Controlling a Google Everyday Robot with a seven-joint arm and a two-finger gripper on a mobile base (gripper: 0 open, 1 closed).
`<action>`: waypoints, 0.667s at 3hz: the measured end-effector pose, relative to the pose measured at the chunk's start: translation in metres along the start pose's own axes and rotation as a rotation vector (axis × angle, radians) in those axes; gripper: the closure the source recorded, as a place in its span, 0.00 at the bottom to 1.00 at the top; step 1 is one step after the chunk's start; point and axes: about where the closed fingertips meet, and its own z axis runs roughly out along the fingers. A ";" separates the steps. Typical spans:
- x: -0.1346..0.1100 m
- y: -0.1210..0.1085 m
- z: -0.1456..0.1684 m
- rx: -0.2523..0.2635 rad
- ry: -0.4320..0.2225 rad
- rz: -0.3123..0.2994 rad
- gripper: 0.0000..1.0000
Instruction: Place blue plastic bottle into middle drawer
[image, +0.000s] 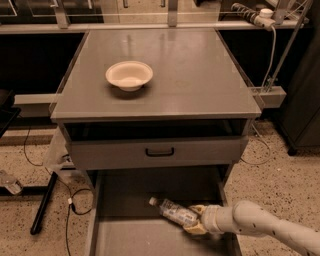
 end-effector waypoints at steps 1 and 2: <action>0.000 0.000 0.000 0.000 0.000 0.000 0.59; 0.000 0.000 0.000 0.000 0.000 0.000 0.35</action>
Offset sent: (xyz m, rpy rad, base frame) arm 0.0000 0.0000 0.0000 0.0000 0.0000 0.0000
